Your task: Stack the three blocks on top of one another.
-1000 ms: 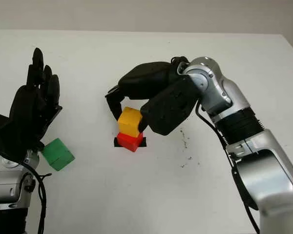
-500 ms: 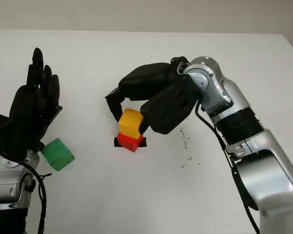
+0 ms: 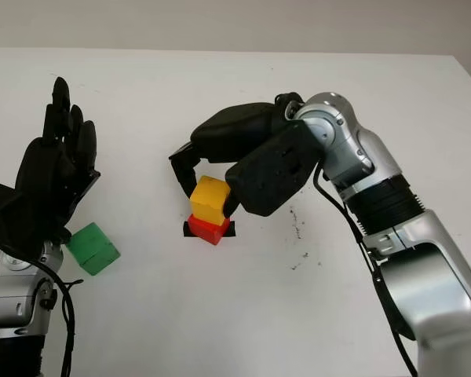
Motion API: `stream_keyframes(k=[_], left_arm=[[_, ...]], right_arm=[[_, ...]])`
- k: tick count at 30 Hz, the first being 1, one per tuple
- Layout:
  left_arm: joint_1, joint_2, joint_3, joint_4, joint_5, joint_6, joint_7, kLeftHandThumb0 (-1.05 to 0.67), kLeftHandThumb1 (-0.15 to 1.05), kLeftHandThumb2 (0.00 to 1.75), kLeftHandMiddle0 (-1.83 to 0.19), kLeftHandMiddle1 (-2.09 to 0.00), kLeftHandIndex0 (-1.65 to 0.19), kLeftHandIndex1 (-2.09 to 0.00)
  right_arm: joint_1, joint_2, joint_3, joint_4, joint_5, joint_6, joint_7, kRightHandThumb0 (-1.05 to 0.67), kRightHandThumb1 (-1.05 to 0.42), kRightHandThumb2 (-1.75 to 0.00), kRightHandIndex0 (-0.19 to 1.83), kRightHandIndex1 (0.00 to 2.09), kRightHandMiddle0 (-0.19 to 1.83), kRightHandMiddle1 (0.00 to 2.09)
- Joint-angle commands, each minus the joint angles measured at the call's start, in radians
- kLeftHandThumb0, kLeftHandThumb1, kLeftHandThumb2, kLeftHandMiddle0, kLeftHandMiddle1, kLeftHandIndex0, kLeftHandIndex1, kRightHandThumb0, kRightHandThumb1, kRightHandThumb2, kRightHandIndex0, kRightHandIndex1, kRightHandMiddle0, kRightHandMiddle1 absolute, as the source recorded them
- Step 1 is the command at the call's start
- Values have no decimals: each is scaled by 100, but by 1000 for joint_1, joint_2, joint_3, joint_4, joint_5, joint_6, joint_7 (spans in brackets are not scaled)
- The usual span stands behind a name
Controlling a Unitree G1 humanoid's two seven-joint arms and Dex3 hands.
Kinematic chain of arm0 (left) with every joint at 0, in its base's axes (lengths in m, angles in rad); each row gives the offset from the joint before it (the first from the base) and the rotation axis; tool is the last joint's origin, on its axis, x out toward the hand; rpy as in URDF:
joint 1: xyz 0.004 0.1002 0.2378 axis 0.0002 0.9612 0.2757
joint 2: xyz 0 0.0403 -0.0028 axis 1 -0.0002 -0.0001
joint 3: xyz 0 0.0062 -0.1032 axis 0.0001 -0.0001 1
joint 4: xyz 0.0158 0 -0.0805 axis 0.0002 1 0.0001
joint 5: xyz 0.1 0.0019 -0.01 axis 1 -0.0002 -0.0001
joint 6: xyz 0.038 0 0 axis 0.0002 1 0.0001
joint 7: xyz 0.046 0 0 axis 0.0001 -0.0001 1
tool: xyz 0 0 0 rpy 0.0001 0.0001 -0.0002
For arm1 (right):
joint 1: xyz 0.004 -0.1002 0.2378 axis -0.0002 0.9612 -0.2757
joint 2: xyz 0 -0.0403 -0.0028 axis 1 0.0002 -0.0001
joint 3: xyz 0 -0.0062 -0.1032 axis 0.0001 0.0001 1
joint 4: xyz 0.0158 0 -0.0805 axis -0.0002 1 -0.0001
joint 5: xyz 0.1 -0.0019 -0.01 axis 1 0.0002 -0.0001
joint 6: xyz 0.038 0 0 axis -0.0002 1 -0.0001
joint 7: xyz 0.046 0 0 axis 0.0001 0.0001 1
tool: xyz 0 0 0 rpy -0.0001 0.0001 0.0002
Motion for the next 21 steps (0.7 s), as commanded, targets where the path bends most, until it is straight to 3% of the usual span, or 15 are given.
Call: stream_keyframes(k=[1, 3, 6, 9, 21], left_arm=[[12, -2, -2, -12, -1, -10, -1, -76, 105, 61, 19, 0, 19, 0], [13, 1, -3, -14, 3, -7, -1, -76, 105, 61, 19, 0, 19, 0], [12, 1, -2, -15, 4, -4, 0, -76, 105, 60, 19, 0, 19, 0], [10, -2, -3, -15, 5, 0, 5, -77, 105, 60, 19, 0, 19, 0], [5, -1, 0, -6, 7, -1, 6, -78, 105, 60, 19, -1, 19, 0]], right_arm=[[15, -2, -5, 9, 3, -23, -10, -42, -97, -5, 21, 5, 31, 143], [9, -5, 0, 21, 5, -43, -2, -46, -93, -5, 15, 3, 16, 112], [-2, -7, 3, 37, 19, -61, 26, -52, -90, -5, 1, 3, 11, 64], [-8, -13, 2, 34, 25, -79, 52, -60, -88, -5, -11, 3, 7, 30], [-19, -62, -13, -12, 48, -97, 135, -81, -88, -5, -19, 0, -19, 1]])
